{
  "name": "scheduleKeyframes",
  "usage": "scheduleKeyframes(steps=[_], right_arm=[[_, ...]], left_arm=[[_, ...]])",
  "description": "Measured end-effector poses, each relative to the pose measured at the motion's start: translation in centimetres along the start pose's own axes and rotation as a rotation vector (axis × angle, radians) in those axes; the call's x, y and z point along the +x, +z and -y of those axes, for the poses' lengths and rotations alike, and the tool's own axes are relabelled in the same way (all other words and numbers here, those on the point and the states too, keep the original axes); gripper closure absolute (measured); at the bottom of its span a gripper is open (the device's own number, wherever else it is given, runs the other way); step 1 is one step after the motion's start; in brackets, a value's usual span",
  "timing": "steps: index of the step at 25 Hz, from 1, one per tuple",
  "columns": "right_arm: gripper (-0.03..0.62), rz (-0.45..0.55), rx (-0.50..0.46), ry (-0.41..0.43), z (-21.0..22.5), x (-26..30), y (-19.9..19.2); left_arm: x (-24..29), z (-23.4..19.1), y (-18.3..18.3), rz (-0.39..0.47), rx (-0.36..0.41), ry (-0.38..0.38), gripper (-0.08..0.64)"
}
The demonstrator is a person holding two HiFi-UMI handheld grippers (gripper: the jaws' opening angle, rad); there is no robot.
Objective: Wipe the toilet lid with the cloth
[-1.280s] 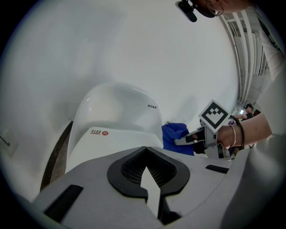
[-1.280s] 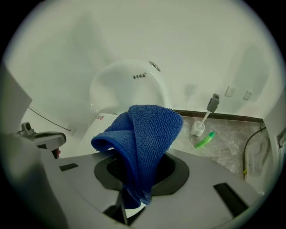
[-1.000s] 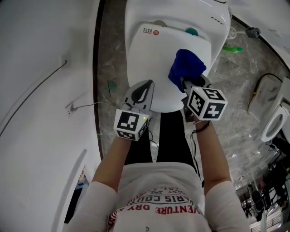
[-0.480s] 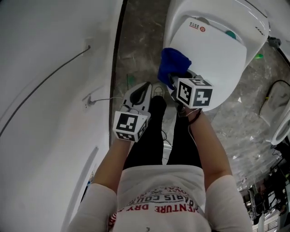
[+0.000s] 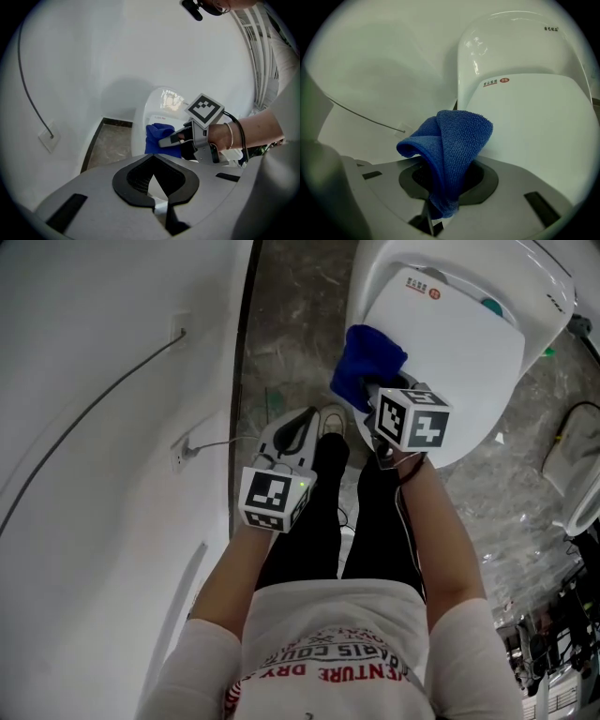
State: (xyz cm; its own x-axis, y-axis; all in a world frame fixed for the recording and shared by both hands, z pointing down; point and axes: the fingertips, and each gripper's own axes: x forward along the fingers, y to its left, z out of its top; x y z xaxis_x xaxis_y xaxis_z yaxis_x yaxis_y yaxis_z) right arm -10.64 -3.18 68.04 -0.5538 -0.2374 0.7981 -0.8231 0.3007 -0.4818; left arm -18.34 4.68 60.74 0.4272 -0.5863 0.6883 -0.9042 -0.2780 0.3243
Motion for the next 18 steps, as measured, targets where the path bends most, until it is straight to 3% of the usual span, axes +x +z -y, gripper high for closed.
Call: scheduleKeyframes(steps=[8,18], right_arm=[[0.505,0.002,0.027,-0.027,3.5,-3.9,-0.2],[0.505,0.008,0.017,-0.067,9.7,-9.2,-1.3]], left_arm=[[2.0,5.1,2.3,0.028,0.073,-0.034,0.554],[4.5,10.2,4.0,0.067,0.003,-0.025,0.554]])
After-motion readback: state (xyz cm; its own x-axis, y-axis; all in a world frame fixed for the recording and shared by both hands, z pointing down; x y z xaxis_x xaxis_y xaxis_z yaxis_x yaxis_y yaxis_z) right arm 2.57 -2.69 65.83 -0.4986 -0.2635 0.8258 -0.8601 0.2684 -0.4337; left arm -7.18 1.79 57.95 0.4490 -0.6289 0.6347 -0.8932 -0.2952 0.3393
